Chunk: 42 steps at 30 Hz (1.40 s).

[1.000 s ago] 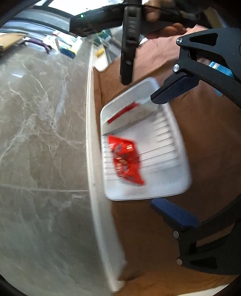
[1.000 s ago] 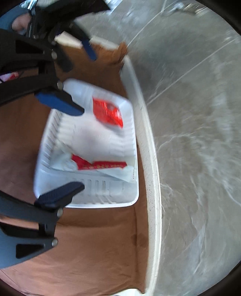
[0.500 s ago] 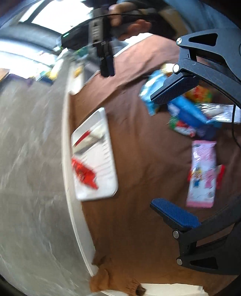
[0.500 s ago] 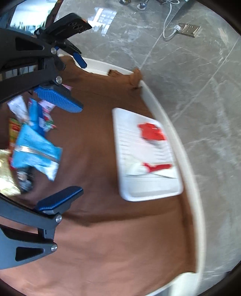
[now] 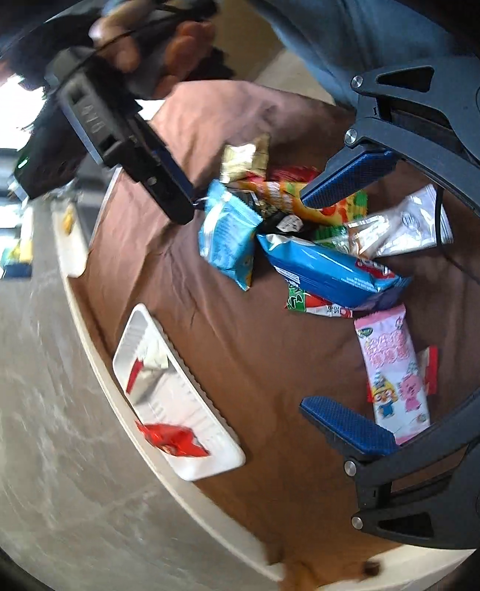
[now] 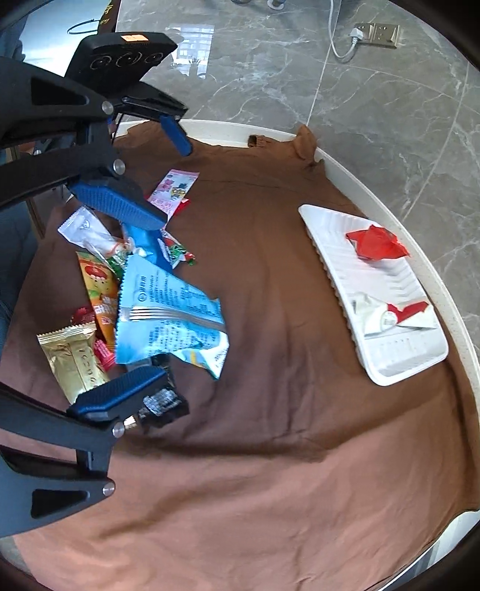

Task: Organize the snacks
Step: 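Grasp the dark blue biscuit pack with the left tool while the right tool grasps the light blue chip bag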

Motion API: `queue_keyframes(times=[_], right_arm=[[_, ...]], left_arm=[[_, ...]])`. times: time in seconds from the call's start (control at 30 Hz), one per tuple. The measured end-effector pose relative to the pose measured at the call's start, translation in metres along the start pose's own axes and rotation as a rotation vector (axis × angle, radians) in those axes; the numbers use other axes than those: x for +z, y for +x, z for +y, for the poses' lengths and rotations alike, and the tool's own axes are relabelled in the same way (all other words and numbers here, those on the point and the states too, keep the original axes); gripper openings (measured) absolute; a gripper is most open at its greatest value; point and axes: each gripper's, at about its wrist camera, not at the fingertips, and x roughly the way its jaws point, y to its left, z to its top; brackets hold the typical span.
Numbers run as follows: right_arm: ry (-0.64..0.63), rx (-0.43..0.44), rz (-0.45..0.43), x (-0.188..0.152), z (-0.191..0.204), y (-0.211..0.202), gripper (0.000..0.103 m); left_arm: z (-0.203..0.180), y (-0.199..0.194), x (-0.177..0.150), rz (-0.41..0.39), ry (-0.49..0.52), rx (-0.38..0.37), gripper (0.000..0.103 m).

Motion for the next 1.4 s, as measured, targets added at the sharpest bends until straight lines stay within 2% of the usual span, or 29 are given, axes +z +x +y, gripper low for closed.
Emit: queue_keyframes(times=[0.1,0.2,0.57,0.63,0.73,0.9,1.1,1.17,1.2,1.4], right_arm=[[0.011,0.001,0.012,-0.003,-0.002,0.004,0.076],[0.001,0.002,0.017,-0.004,0.0,0.006,0.075],[0.019,-0.018,0.054,0.007,-0.009,0.026,0.072],[0.016,-0.021,0.065,0.009,-0.007,0.028,0.072],[0.01,-0.031,0.085,0.013,-0.006,0.034,0.072],[-0.002,-0.046,0.115,0.014,-0.004,0.043,0.062],[0.0,-0.046,0.108,0.017,-0.007,0.044,0.053],[-0.005,-0.042,0.111,0.017,-0.008,0.044,0.051],[-0.007,-0.044,0.111,0.017,-0.009,0.044,0.049],[-0.005,-0.036,0.108,0.017,-0.012,0.043,0.039]], left_arm=[[-0.001,0.011,0.004,0.027,0.071,0.017,0.102],[0.0,0.022,0.007,0.037,0.095,0.001,0.102],[0.005,0.048,0.008,0.069,0.04,-0.093,0.1],[0.006,0.053,0.007,0.084,0.035,-0.107,0.084],[0.007,0.059,0.004,0.105,0.026,-0.133,0.072],[0.007,0.066,0.0,0.125,0.021,-0.153,0.065],[0.006,0.072,-0.002,0.14,0.026,-0.163,0.065],[0.006,0.074,-0.003,0.15,0.024,-0.169,0.054],[0.006,0.076,-0.003,0.155,0.019,-0.173,0.043],[0.006,0.076,-0.004,0.151,0.003,-0.19,0.034]])
